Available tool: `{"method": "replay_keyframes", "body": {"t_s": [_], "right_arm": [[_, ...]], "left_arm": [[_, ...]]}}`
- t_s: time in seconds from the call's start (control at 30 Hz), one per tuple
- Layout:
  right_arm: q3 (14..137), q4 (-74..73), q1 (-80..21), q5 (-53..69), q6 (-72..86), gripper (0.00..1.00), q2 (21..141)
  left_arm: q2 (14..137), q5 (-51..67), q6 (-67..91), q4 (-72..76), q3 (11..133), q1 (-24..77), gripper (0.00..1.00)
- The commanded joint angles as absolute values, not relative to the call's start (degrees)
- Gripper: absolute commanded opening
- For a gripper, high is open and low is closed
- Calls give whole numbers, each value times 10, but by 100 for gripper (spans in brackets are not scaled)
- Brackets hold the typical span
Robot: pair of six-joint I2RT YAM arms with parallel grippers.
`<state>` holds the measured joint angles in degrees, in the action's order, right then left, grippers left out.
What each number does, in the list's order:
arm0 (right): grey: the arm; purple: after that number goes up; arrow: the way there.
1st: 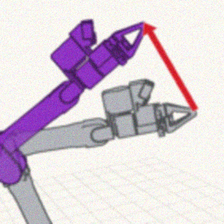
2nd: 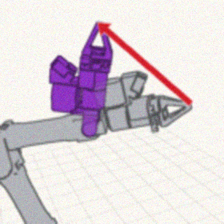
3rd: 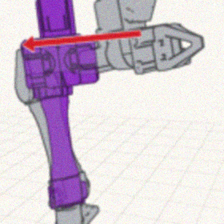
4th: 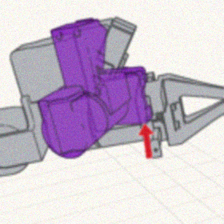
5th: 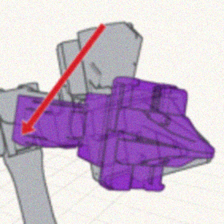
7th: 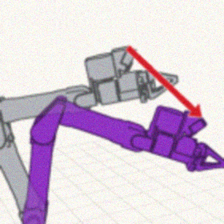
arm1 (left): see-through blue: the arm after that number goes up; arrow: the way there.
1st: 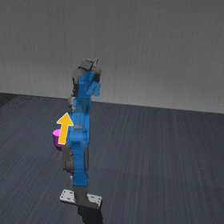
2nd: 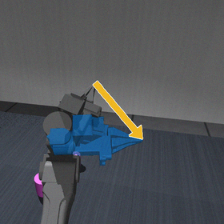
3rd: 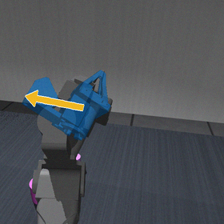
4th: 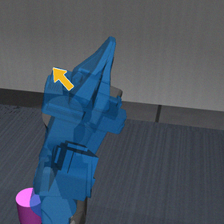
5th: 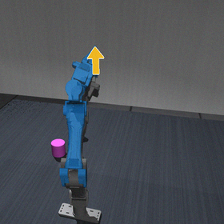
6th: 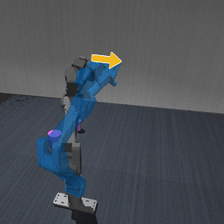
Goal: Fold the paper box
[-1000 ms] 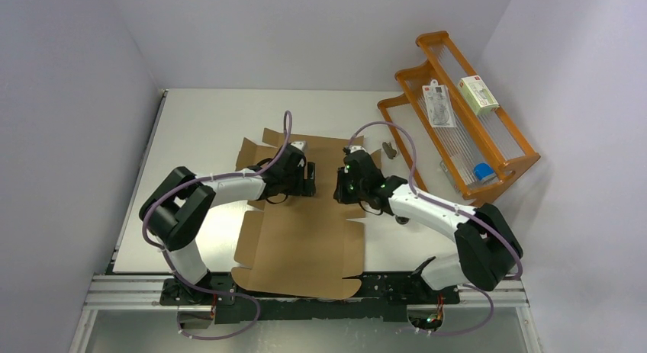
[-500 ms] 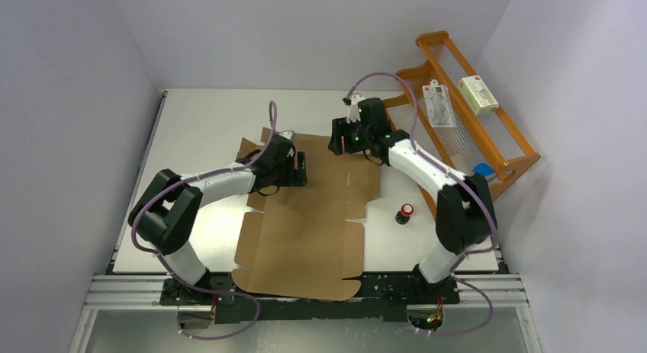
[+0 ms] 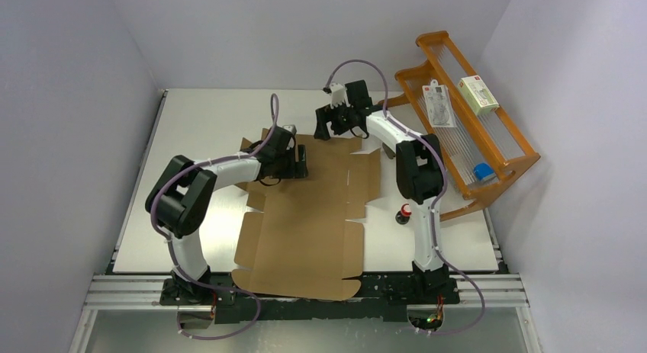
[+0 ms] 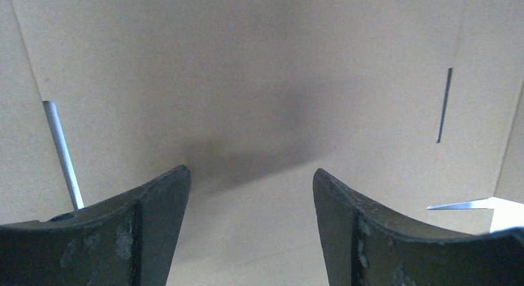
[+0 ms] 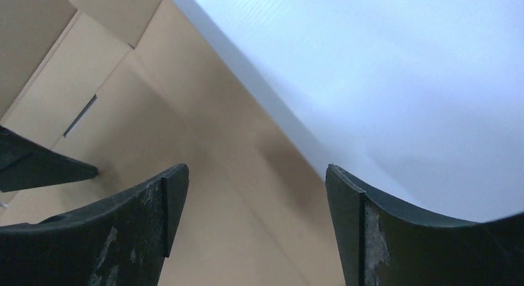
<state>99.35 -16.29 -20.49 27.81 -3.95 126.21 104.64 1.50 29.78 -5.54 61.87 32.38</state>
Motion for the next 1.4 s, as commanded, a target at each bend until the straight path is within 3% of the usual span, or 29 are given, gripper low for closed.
{"method": "replay_keyframes", "body": {"t_s": [0.0, 0.27, 0.53, 0.73, 0.93, 1.07, 1.2, 1.37], "right_arm": [[1083, -221, -196, 326, -104, 87, 1323], [1194, -296, -188, 382, -157, 93, 1422], [1235, -348, -186, 431, -193, 90, 1466], [1254, -401, -187, 457, -227, 68, 1463], [1212, -397, -187, 451, -243, 37, 1411], [1181, -385, -189, 441, -256, 24, 1378], [1152, -380, -201, 420, -277, 13, 1346], [1094, -348, -227, 358, -293, 9, 1300]], "left_arm": [[1062, 38, 285, -53, 638, 311, 77], [1082, 41, 282, -52, 634, 306, 77], [1085, 40, 282, -50, 631, 305, 77], [1093, 40, 286, -46, 630, 305, 77], [1095, 33, 287, -47, 631, 305, 77], [1101, 32, 289, -46, 632, 305, 76], [1106, 31, 292, -43, 632, 305, 76], [1112, 31, 297, -36, 631, 305, 76]]}}
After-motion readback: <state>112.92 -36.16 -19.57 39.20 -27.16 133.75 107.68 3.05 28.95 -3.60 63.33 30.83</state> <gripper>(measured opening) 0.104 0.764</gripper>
